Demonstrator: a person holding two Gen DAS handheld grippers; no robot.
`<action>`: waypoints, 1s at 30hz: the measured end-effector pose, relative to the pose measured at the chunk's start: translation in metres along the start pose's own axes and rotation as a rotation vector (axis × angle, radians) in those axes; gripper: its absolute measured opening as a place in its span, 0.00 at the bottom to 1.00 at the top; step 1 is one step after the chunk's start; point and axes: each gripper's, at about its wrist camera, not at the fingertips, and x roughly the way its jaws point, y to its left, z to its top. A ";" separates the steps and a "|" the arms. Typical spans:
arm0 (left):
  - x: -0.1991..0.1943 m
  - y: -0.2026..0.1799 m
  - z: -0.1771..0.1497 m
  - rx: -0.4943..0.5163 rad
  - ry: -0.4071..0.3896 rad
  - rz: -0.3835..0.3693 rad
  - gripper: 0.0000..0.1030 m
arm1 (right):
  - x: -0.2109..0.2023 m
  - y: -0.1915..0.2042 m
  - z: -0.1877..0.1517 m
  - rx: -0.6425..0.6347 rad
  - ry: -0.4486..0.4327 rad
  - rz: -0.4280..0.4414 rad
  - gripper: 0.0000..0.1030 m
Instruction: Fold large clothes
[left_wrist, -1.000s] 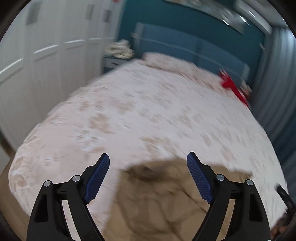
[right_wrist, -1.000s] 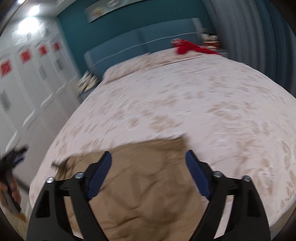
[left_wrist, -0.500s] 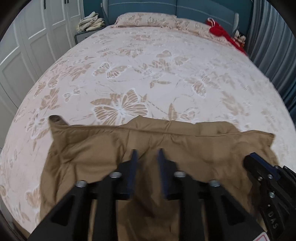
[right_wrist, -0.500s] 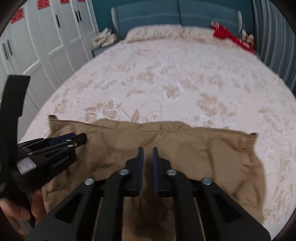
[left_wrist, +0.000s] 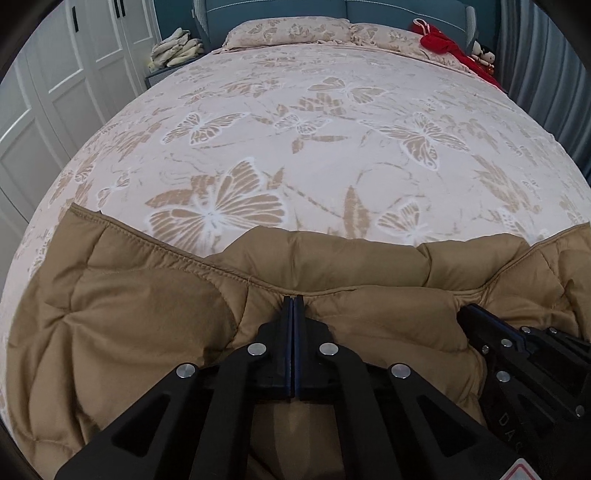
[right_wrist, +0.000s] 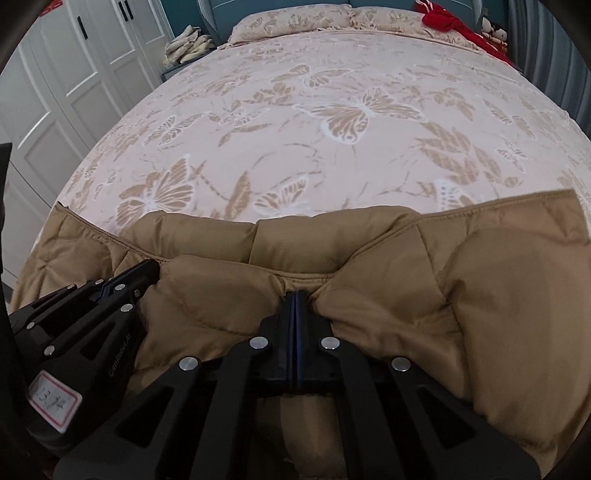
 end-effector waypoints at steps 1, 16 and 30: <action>0.002 -0.001 0.001 0.000 -0.001 0.001 0.00 | 0.002 0.000 0.000 0.001 0.000 -0.002 0.00; 0.023 -0.002 0.004 -0.016 -0.047 0.007 0.00 | 0.022 -0.007 0.005 0.029 -0.039 0.019 0.00; 0.030 0.000 0.005 -0.035 -0.081 0.002 0.00 | 0.028 -0.009 0.006 0.031 -0.075 0.026 0.00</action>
